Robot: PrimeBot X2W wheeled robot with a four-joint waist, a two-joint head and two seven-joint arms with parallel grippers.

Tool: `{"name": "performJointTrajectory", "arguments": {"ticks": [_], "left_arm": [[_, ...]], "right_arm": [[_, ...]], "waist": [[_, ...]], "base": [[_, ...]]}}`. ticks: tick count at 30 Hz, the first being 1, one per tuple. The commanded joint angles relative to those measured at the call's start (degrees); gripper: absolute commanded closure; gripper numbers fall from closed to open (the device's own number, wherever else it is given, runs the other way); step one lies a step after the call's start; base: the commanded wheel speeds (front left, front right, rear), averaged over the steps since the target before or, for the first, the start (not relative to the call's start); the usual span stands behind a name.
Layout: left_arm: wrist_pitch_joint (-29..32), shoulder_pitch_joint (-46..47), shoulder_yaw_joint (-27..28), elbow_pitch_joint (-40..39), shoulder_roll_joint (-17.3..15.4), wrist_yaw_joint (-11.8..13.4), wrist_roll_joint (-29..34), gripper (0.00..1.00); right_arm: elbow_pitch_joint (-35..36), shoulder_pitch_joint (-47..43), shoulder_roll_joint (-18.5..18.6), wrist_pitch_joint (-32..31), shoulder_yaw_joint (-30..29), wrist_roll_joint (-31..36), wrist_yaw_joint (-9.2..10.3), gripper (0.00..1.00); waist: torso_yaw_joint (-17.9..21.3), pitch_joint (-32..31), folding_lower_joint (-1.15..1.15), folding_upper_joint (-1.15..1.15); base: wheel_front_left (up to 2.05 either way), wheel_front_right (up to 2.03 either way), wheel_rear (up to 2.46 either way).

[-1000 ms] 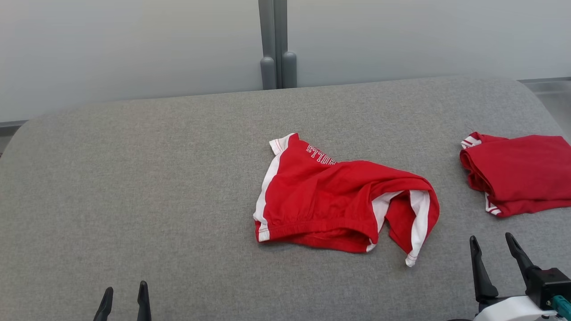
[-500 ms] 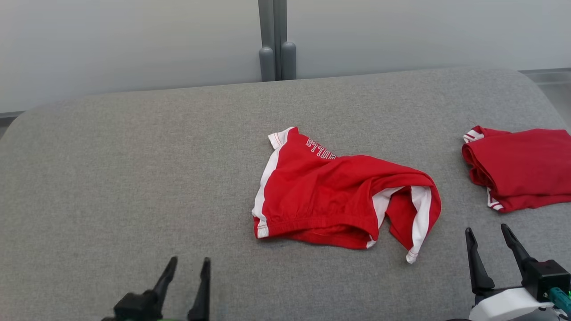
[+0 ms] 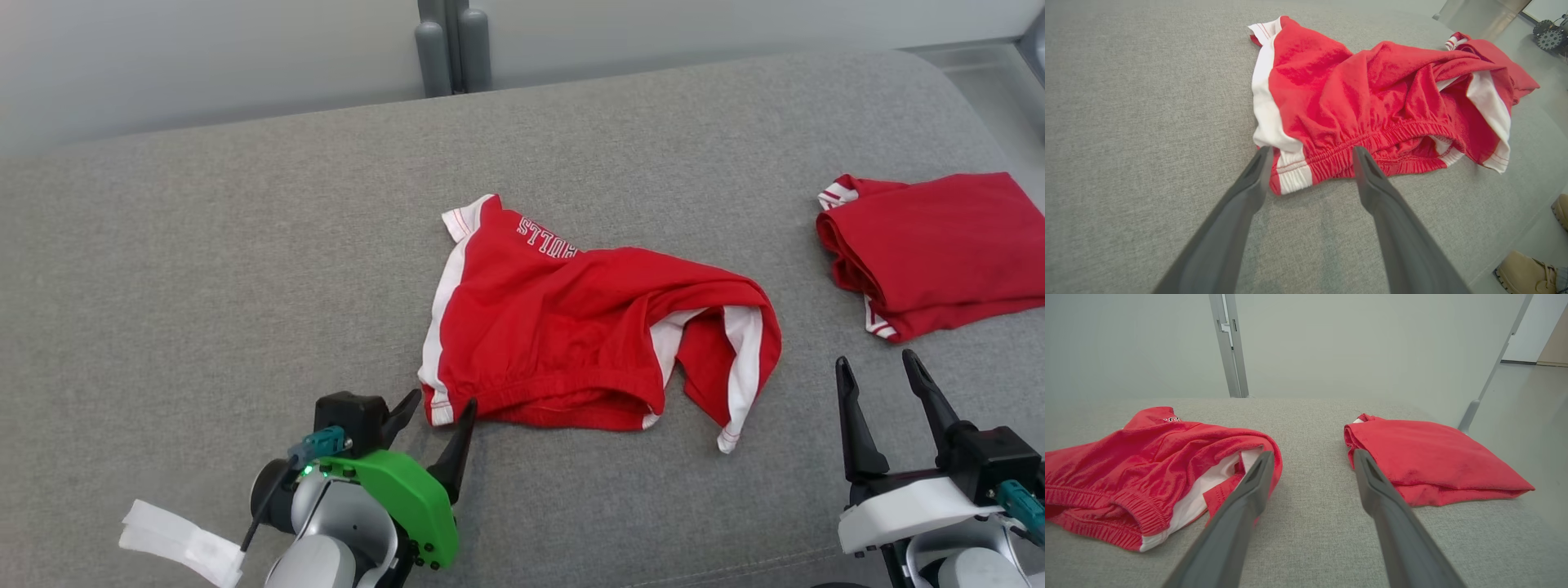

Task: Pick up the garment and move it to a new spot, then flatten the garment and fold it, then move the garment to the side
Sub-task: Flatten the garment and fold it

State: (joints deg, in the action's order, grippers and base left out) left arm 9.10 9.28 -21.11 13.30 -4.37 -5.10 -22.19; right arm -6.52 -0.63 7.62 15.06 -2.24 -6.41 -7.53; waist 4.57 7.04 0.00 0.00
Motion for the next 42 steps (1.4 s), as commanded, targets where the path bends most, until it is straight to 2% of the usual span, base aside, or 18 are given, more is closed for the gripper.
{"name": "performJointTrajectory", "arguments": {"ticks": [1, 8, 9, 11, 15, 19, 23, 28, 32, 36, 40, 42], "left_arm": [[0.2, 1.0, 0.2, 0.2, 0.0, 0.3, -0.5, 0.00], [1.4, 3.9, 1.2, 5.4, 0.3, 1.2, -2.1, 0.00], [1.5, 4.3, 1.3, 6.1, 0.3, 1.2, -2.3, 0.45], [1.3, 5.0, 1.0, 7.3, -0.3, 1.0, -1.8, 1.00], [2.5, 6.0, 0.7, 7.0, -1.1, 0.1, -2.9, 1.00], [6.6, 6.4, 1.5, 1.8, -3.6, -0.3, -4.6, 1.00], [14.7, 7.1, 3.1, -5.5, -8.6, -0.9, -7.4, 1.00], [28.3, 11.0, 4.2, -10.3, -17.9, -1.7, -10.1, 1.00], [37.1, 15.9, 5.5, -9.3, -24.7, -1.9, -12.2, 1.00], [42.1, 20.9, 4.0, -5.6, -30.5, -2.3, -10.8, 1.00], [43.7, 23.8, 0.2, -1.7, -33.6, -2.4, -9.2, 1.00], [43.3, 24.1, -0.6, -0.9, -34.0, -2.4, -9.0, 1.00]], "right_arm": [[0.2, 0.6, -0.1, 0.1, -0.1, -0.2, 0.09, 0.00], [-0.2, 1.6, -1.1, 0.1, -0.3, -0.6, 0.09, 0.00], [-0.2, 1.7, -1.2, 0.1, -0.6, -0.6, 0.09, 0.00], [-0.2, 1.9, -1.6, 0.1, -0.6, -0.5, 0.09, 0.00], [-0.3, 1.8, -2.2, 0.1, -0.8, -0.6, 0.09, 0.00], [-0.3, 1.6, -2.5, 0.1, -0.9, -0.5, 0.09, 0.00], [-0.1, 1.2, -2.8, 0.1, -1.2, -0.4, 0.09, 0.00], [-0.3, 2.4, -2.9, 0.1, -0.4, -0.6, 0.09, 0.00], [-0.2, 3.6, -2.9, 0.1, 0.4, -0.8, 0.09, 0.00], [-0.4, 4.9, -2.4, 0.1, 1.3, -0.9, 0.09, 0.00], [-0.8, 5.6, -2.1, 0.1, 1.9, -1.1, 0.09, 0.00], [-0.8, 5.6, -2.1, 0.1, 1.8, -1.1, 0.09, 0.00]], "waist": [[2.1, 2.1, 0.00, 0.00], [4.3, 4.1, 0.00, 0.00], [4.4, 4.2, 0.00, 0.00], [4.6, 4.3, 0.00, 0.00], [4.8, 4.0, 0.00, 0.00], [4.7, 3.6, 0.00, 0.00], [4.2, 3.6, 0.00, 0.00], [4.0, 4.6, 0.00, 0.00], [4.5, 6.0, 0.00, 0.00], [5.5, 7.5, 0.00, 0.00], [6.7, 8.3, 0.00, 0.00], [6.9, 8.4, 0.00, 0.00]], "base": [[0.00, 0.00, 0.00], [0.00, 0.00, 0.00], [0.00, 0.00, 0.00], [0.00, 0.00, 0.00], [0.00, 0.00, 0.00], [0.00, 0.00, 0.00], [0.00, 0.00, 0.00], [0.00, 0.00, 0.00], [0.00, 0.00, 0.00], [0.00, 0.00, 0.00], [0.00, 0.00, 0.00], [0.00, 0.00, 0.00]]}}
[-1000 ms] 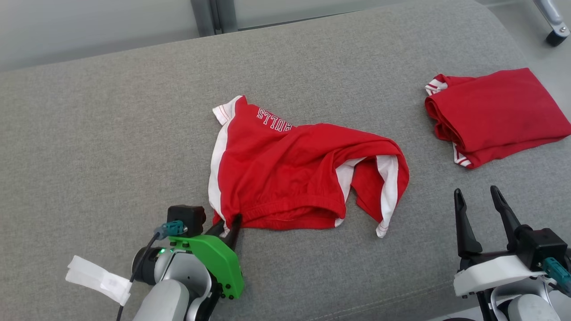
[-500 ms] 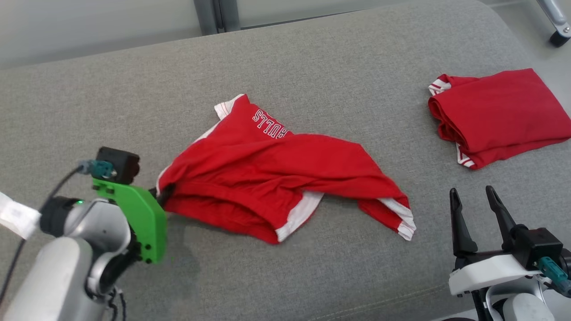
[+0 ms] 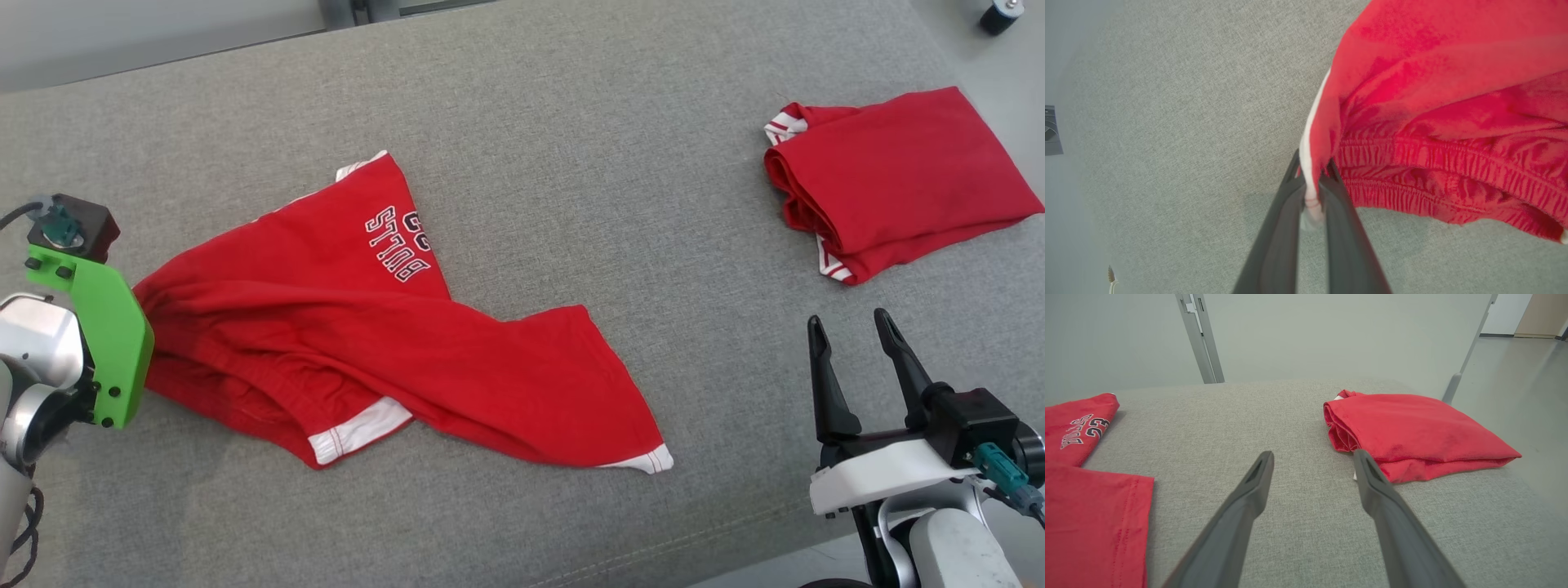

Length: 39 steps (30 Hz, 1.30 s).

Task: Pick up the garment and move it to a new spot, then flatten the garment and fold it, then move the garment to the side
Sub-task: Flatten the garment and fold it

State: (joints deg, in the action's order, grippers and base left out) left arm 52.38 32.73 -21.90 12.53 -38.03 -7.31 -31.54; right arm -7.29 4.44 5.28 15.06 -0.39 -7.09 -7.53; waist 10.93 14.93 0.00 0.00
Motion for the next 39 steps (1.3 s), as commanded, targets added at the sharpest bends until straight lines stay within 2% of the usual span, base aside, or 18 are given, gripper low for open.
{"name": "performJointTrajectory", "arguments": {"ticks": [1, 2, 3, 4, 9, 13, 17, 19, 23, 25, 29, 33, 35, 39], "left_arm": [[-0.7, 0.9, -0.4, 0.6, -0.6, -0.2, 0.6, 1.00], [-1.8, 0.9, -0.3, 1.3, -0.1, -0.2, 0.2, 0.89], [-2.8, 0.6, 0.0, 2.1, 0.5, -0.2, -0.3, 0.51], [-3.9, 0.3, 0.0, 2.5, 0.8, -0.2, -0.4, 0.00], [-7.1, -1.2, 0.2, 0.1, 1.0, -0.2, -2.2, 0.00], [-8.1, -2.1, 2.0, -5.8, -0.1, 0.1, -4.2, 0.00], [-10.4, -6.6, 4.6, -15.6, 2.8, 2.1, -9.4, 0.00], [-11.8, -10.0, 5.2, -19.9, 4.4, 3.9, -10.7, 0.00], [-15.9, -17.2, 3.9, -26.1, 8.9, 7.2, -10.5, 0.00], [-17.9, -19.1, 1.7, -27.3, 11.7, 8.0, -9.2, 0.00], [-20.2, -18.3, -4.2, -26.6, 18.0, 7.8, -7.6, 0.00], [-21.0, -14.1, -8.0, -21.4, 23.4, 7.3, -6.6, 0.00], [-21.2, -11.8, -9.6, -18.0, 25.1, 6.5, -5.8, 0.00], [-20.3, -6.8, -12.3, -11.8, 26.4, 4.6, -3.5, 0.00]], "right_arm": [[-0.1, 0.5, 0.2, 0.1, -0.1, -0.5, 0.09, 0.00], [-0.1, 0.3, 0.1, 0.1, -0.2, -0.4, 0.09, 0.00], [-0.1, 0.1, 0.1, 0.1, -0.3, -0.4, 0.09, 0.00], [-0.1, -0.2, 0.1, 0.1, -0.5, -0.4, 0.09, 0.00], [-0.2, -1.4, 0.2, 0.1, -1.2, -0.1, 0.09, 0.00], [0.0, -1.7, 0.3, 0.1, -1.0, 0.1, 0.09, 0.00], [-0.1, -1.5, 0.5, 0.1, -0.2, 0.1, 0.09, 0.00], [0.0, -1.5, 0.5, 0.1, 0.1, 0.1, 0.09, 0.00], [0.1, -2.1, 0.7, 0.1, -0.1, -0.1, 0.09, 0.00], [0.1, -2.2, 0.9, 0.1, -0.2, -0.2, 0.09, 0.00], [0.0, -1.8, 1.0, 0.1, 0.0, -0.4, 0.09, 0.00], [0.0, -0.5, 1.0, 0.1, 0.7, -0.4, 0.09, 0.00], [0.0, 0.0, 0.7, 0.1, 1.2, -0.4, 0.09, 0.00], [-0.2, 0.3, 0.6, 0.1, 1.9, -0.6, 0.09, 0.00]], "waist": [[0.8, 0.6, 0.00, 0.00], [0.9, 0.7, 0.00, 0.00], [1.0, 0.7, 0.00, 0.00], [1.0, 0.7, 0.00, 0.00], [0.4, 0.1, 0.00, 0.00], [-0.3, -0.6, 0.00, 0.00], [-0.7, -1.0, 0.00, 0.00], [-0.5, -1.0, 0.00, 0.00], [-1.2, -0.4, 0.00, 0.00], [-1.8, -0.1, 0.00, 0.00], [-3.2, 0.5, 0.00, 0.00], [-3.8, 1.0, 0.00, 0.00], [-3.7, 1.3, 0.00, 0.00], [-3.3, 1.7, 0.00, 0.00]], "base": [[0.00, 0.00, 0.00], [0.00, 0.00, 0.00], [0.00, 0.00, 0.00], [0.00, 0.00, 0.00], [0.00, 0.00, 0.00], [0.00, 0.00, 0.00], [0.00, 0.00, 0.00], [0.00, 0.00, 0.00], [0.00, 0.00, 0.00], [0.00, 0.00, 0.00], [0.00, 0.00, 0.00], [0.00, 0.00, 0.00], [0.00, 0.00, 0.00], [0.00, 0.00, 0.00]]}}
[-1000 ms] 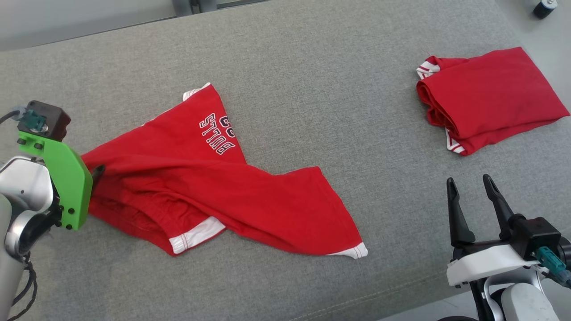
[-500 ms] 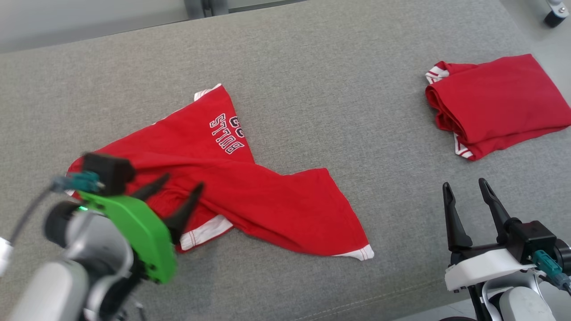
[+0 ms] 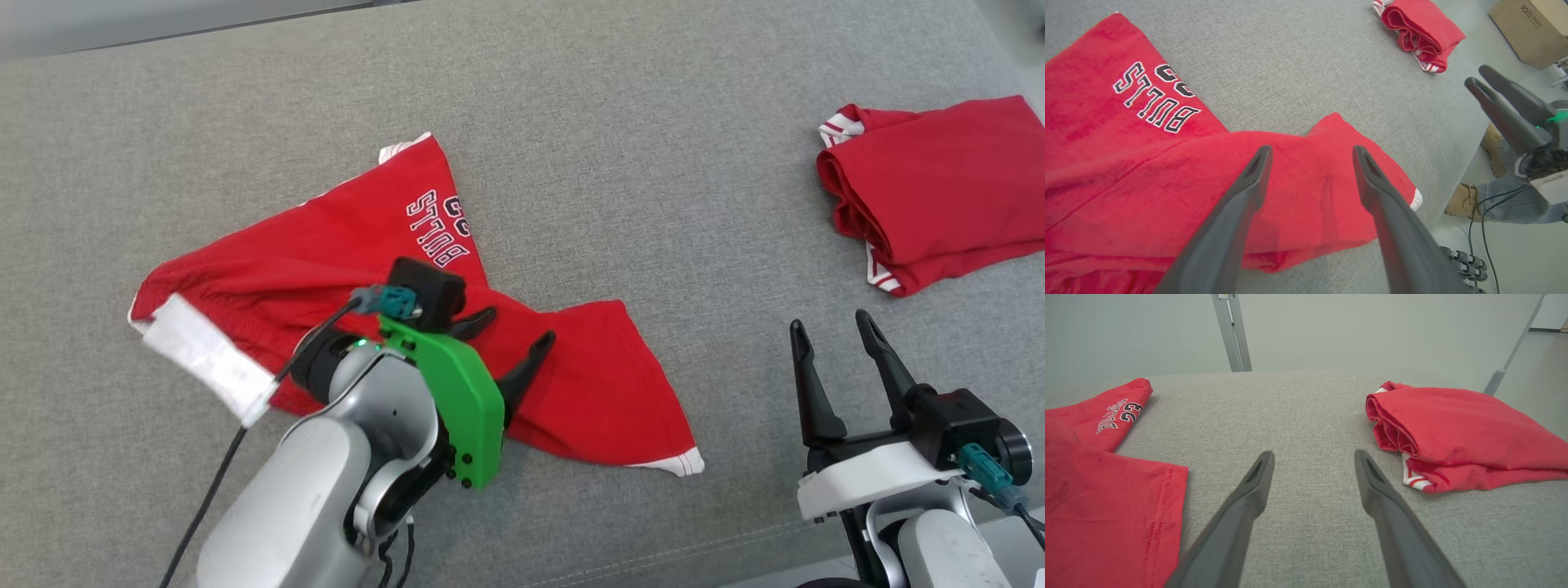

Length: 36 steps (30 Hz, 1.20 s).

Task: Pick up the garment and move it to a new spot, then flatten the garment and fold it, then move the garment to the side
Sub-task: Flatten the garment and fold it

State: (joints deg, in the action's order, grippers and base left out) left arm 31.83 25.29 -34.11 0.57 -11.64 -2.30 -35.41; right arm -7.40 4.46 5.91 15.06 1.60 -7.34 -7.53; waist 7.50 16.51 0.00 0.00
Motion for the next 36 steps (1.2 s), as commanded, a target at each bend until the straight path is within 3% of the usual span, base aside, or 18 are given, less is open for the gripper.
{"name": "performJointTrajectory", "arguments": {"ticks": [1, 10, 11, 13, 27, 36], "left_arm": [[0.7, 1.9, -0.7, 1.5, -0.1, -0.8, 1.1, 0.00], [5.1, 8.2, -4.3, 11.0, -1.9, -3.3, 2.6, 0.00], [5.3, 8.6, -4.6, 12.4, -2.0, -3.5, 2.6, 0.19], [5.3, 9.6, -5.0, 14.6, -2.2, -3.8, 2.7, 1.00], [-0.6, 18.5, -5.4, 23.9, 0.2, -4.7, 3.1, 1.00], [-10.1, 26.3, -9.6, 33.9, 1.6, -5.2, 5.8, 1.00]], "right_arm": [[-0.1, 0.2, -0.1, 0.1, -0.1, -0.4, 0.09, 0.00], [-0.5, -0.3, -0.7, 0.1, -0.6, -0.9, 0.09, 0.00], [-0.7, -0.1, -0.8, 0.1, -0.5, -1.0, 0.09, 0.00], [-0.8, 0.4, -1.0, 0.1, -0.6, -1.3, 0.09, 0.00], [-0.8, 1.1, -1.8, 0.1, -1.5, -1.8, 0.09, 0.00], [-1.2, 2.4, -1.4, 0.1, -0.7, -1.8, 0.09, 0.00]], "waist": [[0.3, 0.2, 0.00, 0.00], [2.1, 0.7, 0.00, 0.00], [2.4, 0.8, 0.00, 0.00], [3.2, 0.9, 0.00, 0.00], [4.6, 2.8, 0.00, 0.00], [5.9, 4.1, 0.00, 0.00]], "base": [[0.00, 0.00, 0.00], [0.00, 0.00, 0.00], [0.00, 0.00, 0.00], [0.00, 0.00, 0.00], [0.00, 0.00, 0.00], [0.00, 0.00, 0.00]]}}
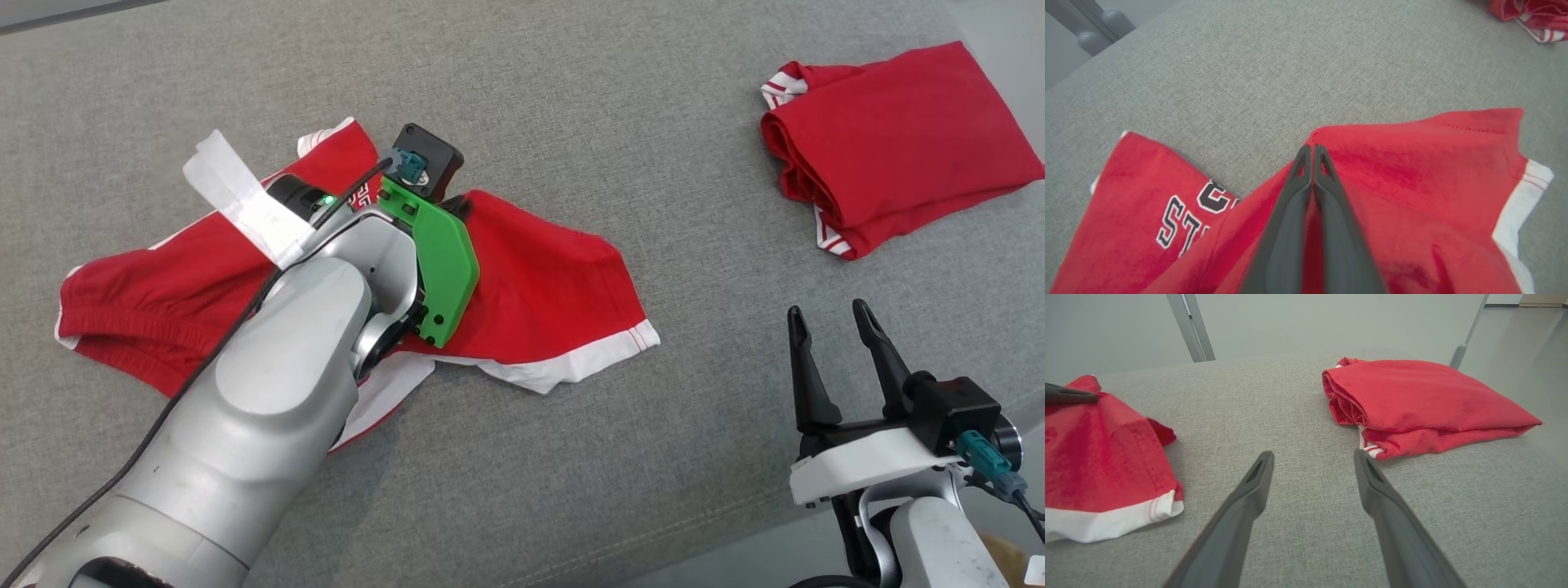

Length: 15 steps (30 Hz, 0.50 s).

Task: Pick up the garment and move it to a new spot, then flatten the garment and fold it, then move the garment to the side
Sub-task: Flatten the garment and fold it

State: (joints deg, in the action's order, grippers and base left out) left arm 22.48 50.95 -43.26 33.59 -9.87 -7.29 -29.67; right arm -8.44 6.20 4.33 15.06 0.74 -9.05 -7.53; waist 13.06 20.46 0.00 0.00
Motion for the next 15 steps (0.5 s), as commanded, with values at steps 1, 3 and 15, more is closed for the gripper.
{"name": "performJointTrajectory", "arguments": {"ticks": [1, 3, 15], "left_arm": [[-1.9, 0.8, -1.4, 2.2, -0.1, -0.3, -0.4, 1.00], [-4.8, 1.0, -2.3, 4.3, -0.2, -0.3, -0.9, 0.77], [-26.2, -3.5, 1.1, 5.8, 1.3, 2.3, -3.5, 0.00]], "right_arm": [[-0.4, 0.7, 0.1, 0.1, 0.3, -0.1, 0.09, 0.00], [-0.4, 0.7, 0.0, 0.1, 0.2, -0.1, 0.09, 0.00], [0.7, -3.4, 0.9, 0.1, -1.2, 1.1, 0.09, 0.00]], "waist": [[0.6, 0.0, 0.00, 0.00], [0.9, -0.2, 0.00, 0.00], [-1.8, -6.6, 0.00, 0.00]], "base": [[0.00, 0.00, 0.00], [0.00, 0.00, 0.00], [0.00, 0.00, 0.00]]}}
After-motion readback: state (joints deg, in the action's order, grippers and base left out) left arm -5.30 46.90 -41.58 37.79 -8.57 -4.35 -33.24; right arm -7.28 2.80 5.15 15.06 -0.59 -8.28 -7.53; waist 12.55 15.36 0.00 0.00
